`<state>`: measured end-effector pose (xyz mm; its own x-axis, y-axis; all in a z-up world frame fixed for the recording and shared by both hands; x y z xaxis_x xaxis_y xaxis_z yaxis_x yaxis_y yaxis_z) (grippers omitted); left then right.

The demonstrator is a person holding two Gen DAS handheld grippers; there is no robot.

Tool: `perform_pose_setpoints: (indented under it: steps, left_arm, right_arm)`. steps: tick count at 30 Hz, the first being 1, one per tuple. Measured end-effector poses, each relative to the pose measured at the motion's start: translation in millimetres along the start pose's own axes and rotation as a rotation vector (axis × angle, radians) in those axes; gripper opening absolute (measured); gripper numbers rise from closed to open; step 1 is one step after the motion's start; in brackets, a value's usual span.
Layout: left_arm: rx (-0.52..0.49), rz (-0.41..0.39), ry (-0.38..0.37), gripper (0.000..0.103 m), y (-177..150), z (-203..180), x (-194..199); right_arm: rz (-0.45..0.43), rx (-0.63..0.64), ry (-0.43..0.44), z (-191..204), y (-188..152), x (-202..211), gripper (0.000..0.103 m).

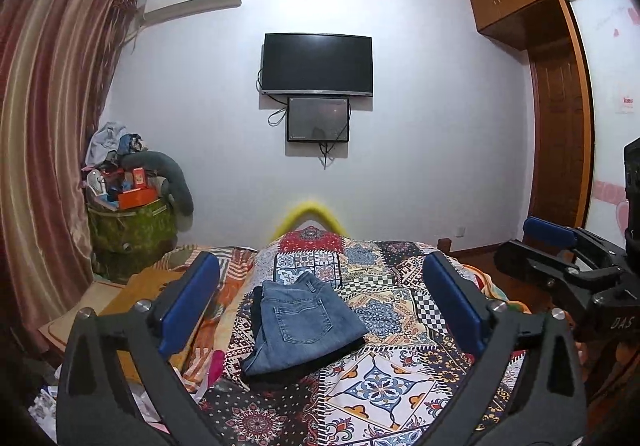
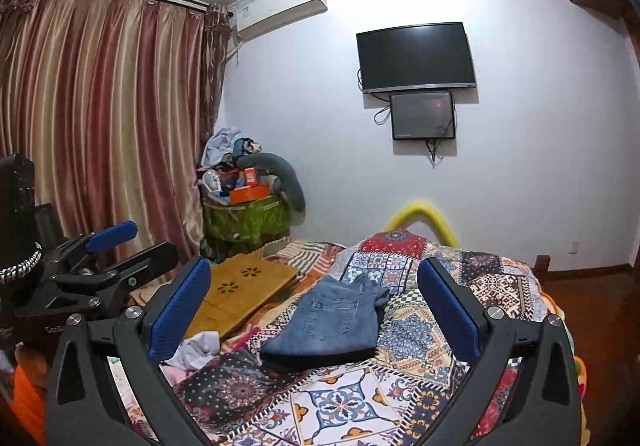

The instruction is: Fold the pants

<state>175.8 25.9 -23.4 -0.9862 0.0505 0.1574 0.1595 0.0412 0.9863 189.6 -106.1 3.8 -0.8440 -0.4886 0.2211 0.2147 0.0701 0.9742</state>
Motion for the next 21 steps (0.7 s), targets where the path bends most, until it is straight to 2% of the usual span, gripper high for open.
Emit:
perform_pose_setpoints:
  steps: [21]
  left_arm:
    - [0.012, -0.002, -0.005, 0.103, -7.5, -0.2, -0.1]
  right_arm:
    - [0.031, -0.004, -0.012, -3.7, -11.1, 0.7, 0.103]
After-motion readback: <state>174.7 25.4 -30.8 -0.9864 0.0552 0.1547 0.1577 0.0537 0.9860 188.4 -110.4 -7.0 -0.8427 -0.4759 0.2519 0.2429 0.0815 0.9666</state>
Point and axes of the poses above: each gripper's, at about its wrist camera, not at the fingertips, and x roughly against the way its jaws point, z to its left, y to its top, the point moved 9 cm from there along -x, roughly the way its jaws point, and after that the axes turned 2 degrees about x, right-handed, at the moved point
